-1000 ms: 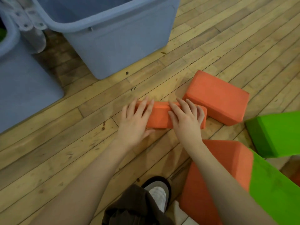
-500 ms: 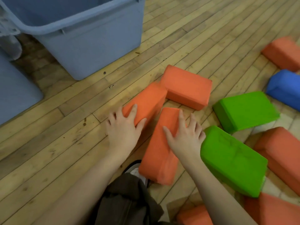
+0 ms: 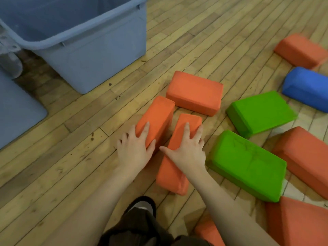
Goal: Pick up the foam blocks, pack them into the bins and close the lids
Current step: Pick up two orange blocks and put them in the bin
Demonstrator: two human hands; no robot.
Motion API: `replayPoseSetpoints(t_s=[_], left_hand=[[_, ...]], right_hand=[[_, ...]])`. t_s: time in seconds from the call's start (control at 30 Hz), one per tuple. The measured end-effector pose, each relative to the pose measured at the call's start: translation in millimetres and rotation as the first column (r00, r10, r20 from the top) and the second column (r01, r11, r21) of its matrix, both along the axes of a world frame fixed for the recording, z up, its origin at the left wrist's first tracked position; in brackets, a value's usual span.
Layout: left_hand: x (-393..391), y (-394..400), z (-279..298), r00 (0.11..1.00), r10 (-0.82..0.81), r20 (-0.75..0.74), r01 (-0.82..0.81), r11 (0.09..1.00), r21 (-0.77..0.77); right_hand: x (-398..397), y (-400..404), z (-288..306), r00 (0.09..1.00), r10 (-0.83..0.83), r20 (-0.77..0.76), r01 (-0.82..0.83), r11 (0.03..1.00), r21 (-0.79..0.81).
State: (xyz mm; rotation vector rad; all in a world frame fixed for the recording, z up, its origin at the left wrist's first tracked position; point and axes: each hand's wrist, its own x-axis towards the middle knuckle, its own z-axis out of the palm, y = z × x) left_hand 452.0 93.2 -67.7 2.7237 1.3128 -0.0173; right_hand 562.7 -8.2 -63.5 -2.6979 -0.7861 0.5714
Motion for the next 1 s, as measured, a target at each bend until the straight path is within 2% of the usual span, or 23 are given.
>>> replayPoseSetpoints(t_s=[0.1,0.23,0.33,0.4,0.47,0.6,0.7,0.83,1.0], left_hand=[[-8,7,2,0.994,0.022,0.103,-0.019,0.999,-0.028],[-30,15,21,0.977,0.027,0.21,-0.033,0.999,0.025],[-53,26,58,0.943,0.121,0.309,-0.148,0.987,0.067],[-72,34,92,0.913,0.145,0.381,-0.217,0.964,0.153],[-95,43,130,0.88,0.171,0.443,-0.294,0.929,0.226],[-149,62,198,0.837,0.195,0.512,-0.414,0.838,0.356],[-195,77,235,0.82,0.225,0.527,-0.49,0.751,0.442],[-255,92,271,0.81,0.284,0.514,-0.555,0.653,0.515],[-332,126,287,0.765,0.342,0.545,-0.636,0.535,0.557]], right_hand=[[-4,3,-2,0.999,0.042,0.008,-0.042,0.997,0.069],[-12,15,26,0.991,0.127,0.031,-0.13,0.961,0.242],[-23,39,66,0.968,0.223,0.119,-0.252,0.893,0.372],[-35,59,95,0.952,0.268,0.145,-0.304,0.821,0.483],[-50,79,127,0.94,0.31,0.14,-0.331,0.74,0.585],[-92,120,190,0.883,0.43,0.187,-0.431,0.586,0.686],[-134,146,230,0.853,0.484,0.196,-0.461,0.52,0.719],[-191,181,269,0.815,0.535,0.225,-0.507,0.467,0.725],[-270,240,291,0.735,0.626,0.262,-0.544,0.312,0.779]])
